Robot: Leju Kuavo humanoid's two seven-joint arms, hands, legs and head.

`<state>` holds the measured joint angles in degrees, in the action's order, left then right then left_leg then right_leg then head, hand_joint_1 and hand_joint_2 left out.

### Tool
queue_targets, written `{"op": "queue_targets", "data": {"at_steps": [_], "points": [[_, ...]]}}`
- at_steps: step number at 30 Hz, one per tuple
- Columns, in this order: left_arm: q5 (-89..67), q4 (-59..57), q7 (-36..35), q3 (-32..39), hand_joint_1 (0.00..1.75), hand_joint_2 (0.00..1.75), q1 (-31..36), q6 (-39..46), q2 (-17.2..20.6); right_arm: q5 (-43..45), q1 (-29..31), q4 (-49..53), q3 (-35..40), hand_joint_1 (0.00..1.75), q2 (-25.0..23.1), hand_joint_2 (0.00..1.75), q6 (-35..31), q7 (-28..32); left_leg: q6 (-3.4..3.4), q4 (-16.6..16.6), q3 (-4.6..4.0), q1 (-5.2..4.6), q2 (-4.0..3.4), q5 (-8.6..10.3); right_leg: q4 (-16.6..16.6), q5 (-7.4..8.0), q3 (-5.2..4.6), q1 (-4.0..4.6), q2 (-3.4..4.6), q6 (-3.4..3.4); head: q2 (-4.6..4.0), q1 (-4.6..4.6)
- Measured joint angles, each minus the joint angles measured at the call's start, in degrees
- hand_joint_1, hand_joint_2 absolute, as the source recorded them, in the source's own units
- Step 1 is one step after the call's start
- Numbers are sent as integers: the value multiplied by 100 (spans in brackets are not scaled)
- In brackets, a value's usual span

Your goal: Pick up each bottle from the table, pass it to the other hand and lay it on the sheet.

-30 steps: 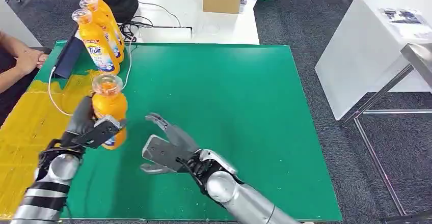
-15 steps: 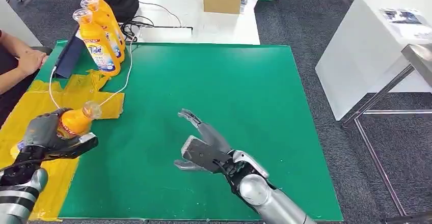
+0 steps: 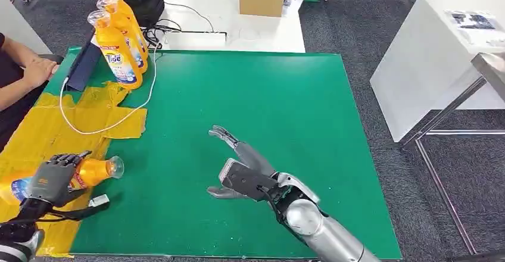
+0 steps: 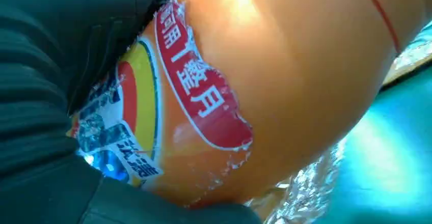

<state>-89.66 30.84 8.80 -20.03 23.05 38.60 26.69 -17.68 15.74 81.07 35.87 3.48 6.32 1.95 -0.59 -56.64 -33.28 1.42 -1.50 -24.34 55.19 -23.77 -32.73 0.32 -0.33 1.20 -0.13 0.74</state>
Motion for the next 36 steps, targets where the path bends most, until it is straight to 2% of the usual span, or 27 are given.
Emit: {"op": "queue_targets", "data": {"at_steps": [7,8,11,14,18,19,25,26,27,28,29,30,31,32,34,35,36], "points": [[41,265,-603,-826,0,175,-115,133,157,9,101,-94,20,0,0,175,0,4,-2,6,75,-2,23,-8,0,-13,80,-2,-10,2,0,0],[41,400,-779,-954,0,0,-156,135,194,0,102,-100,24,0,0,175,0,2,-2,6,76,-1,23,-8,0,-13,80,-2,-9,2,0,0],[33,809,-1185,-1230,0,0,-284,135,284,-46,99,-127,42,0,-2,175,-35,-15,0,5,76,-2,30,-4,1,-12,78,-6,-11,3,0,0],[22,1395,-2008,-1471,0,0,-429,137,383,-114,66,-133,68,0,-13,175,-131,-102,0,2,68,-2,30,-4,1,-10,65,-7,-14,4,0,0],[-20,2165,-4218,-2162,0,0,-397,142,568,-203,-41,-133,111,0,-70,175,-314,-251,0,-1,34,-2,31,0,0,-6,34,-3,-17,6,0,2],[-22,2315,-4444,-2264,0,0,-341,142,619,-216,-76,-133,120,0,-79,175,-334,-260,0,-1,33,-3,31,-1,1,-6,34,-4,-17,6,0,0],[-33,3072,-4607,-2453,0,0,-301,139,767,-262,-183,-131,157,0,-98,175,-442,-319,-1,-3,25,5,15,-1,0,-6,6,1,-11,6,0,2],[125,3340,-4326,-2224,0,0,-346,139,677,-275,-228,-131,162,0,-98,175,-496,-332,-1,-5,24,3,9,-1,0,-5,-8,1,-8,5,0,-2],[463,3495,-3827,-1890,0,0,-342,139,414,-289,-296,-124,164,0,-92,175,-579,-359,-1,-7,25,-4,12,0,-2,-6,-67,-2,-13,5,0,-7],[1019,3453,-3094,-1460,0,0,-208,124,66,-300,-362,-107,164,0,-92,175,-649,-372,3,-8,16,-4,19,4,-1,-10,-71,0,-19,4,0,-7],[1786,3265,-2116,-927,0,0,-32,12,-254,-328,-419,-81,166,0,-87,175,-699,-395,9,-7,-5,2,43,11,0,-10,-70,4,-41,3,0,9],[2915,3119,-740,-177,0,0,161,-422,-562,-397,-472,-33,170,0,-94,175,-760,-398,10,-7,-30,14,34,13,1,12,-7,16,-37,-3,0,11],[4115,3142,519,719,0,0,251,-1199,-831,-503,-538,38,151,0,-122,175,-873,-358,2,-6,-47,13,-3,19,1,42,-47,15,-8,-8,0,7],[5055,3257,1333,1446,0,0,294,-2085,-1098,-691,-642,154,83,0,-147,175,-1081,-225,2,-7,-50,8,-78,20,3,67,-70,9,60,-5,0,-2],[6424,3645,2087,2534,0,0,115,-3847,-1551,-1181,-933,482,-132,0,-260,175,-1628,235,-6,-7,-37,-7,-134,11,2,66,-81,-3,113,-3,0,-4],[6988,3922,2085,2926,0,0,-62,-4603,-1734,-1382,-1070,709,-267,0,-352,175,-1859,469,-6,-7,-28,-8,-135,8,2,62,-83,-4,121,-5,0,-4],[7590,4123,1795,3134,0,0,-258,-5339,-1916,-1509,-1178,934,-390,0,-428,175,-1985,661,-6,-7,-27,-8,-131,5,2,57,-83,-4,120,-6,0,-4]]}}
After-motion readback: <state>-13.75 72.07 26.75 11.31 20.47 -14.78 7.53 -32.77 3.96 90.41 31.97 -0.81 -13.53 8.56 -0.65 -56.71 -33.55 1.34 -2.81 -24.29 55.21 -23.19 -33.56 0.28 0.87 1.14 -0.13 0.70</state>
